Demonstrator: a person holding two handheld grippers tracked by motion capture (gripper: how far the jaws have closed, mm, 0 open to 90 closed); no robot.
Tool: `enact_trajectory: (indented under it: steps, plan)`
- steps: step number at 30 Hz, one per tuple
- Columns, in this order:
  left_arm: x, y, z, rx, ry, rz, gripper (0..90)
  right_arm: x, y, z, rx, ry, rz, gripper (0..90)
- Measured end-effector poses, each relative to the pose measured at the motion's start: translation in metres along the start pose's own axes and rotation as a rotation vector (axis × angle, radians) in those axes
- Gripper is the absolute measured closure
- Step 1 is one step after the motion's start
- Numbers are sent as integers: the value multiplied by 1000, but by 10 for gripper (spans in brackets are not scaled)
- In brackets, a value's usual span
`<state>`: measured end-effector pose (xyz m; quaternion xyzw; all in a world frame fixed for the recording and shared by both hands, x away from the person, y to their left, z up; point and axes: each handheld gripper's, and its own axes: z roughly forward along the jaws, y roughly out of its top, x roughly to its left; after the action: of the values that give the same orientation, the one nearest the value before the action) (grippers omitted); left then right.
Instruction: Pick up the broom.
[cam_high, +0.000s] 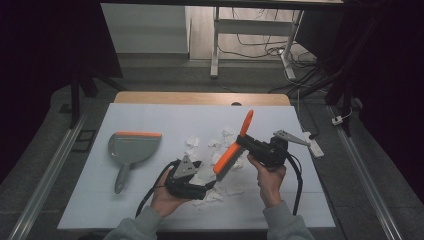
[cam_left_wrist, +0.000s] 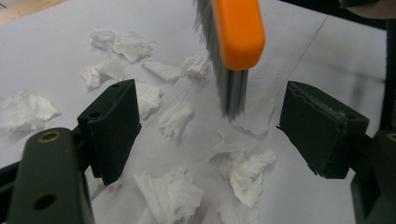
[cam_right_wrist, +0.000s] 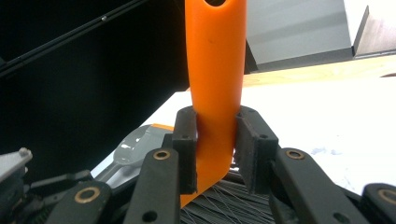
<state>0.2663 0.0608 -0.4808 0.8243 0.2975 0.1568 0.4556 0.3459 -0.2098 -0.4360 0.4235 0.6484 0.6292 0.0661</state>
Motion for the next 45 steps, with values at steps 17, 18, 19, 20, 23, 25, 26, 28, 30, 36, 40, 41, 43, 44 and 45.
enact_trajectory:
  steps: [17,18,19,20,23,25,26,28,30,36,40,41,43,44,45]
  plan:
    - [-2,2,13,-64,79,-51,571,27,-20,16,-3,45,60,705]
    - [0,1,14,-68,72,-61,595,28,-22,16,-2,50,66,705]
    - [2,-1,13,-79,64,-71,652,29,-23,17,-1,51,66,705]
    - [2,-1,13,-84,68,-71,707,30,-24,17,3,51,65,705]
    - [4,-2,12,-85,62,-80,756,31,-26,18,1,54,72,704]
    - [6,-3,12,-83,62,-78,764,31,-26,18,7,57,75,704]
    - [7,-3,11,-82,60,-77,769,30,-26,18,11,58,76,704]
    - [9,-3,10,-79,56,-74,774,30,-26,18,18,61,75,703]
    - [11,-3,8,-76,46,-71,777,30,-25,19,23,71,70,702]
    - [16,0,1,-59,18,-66,783,35,-22,18,24,58,4,625]
    - [20,3,-5,-47,17,-51,784,39,-17,15,19,49,-40,538]
    - [22,3,-6,-45,14,-55,784,40,-15,13,21,53,-61,510]
    - [25,3,-8,-25,12,-46,784,42,-10,6,39,46,-167,504]
    - [25,2,-9,-31,21,-41,784,42,-10,6,39,46,-167,504]
    - [24,3,-10,-33,28,-35,784,41,-7,1,58,38,-209,491]
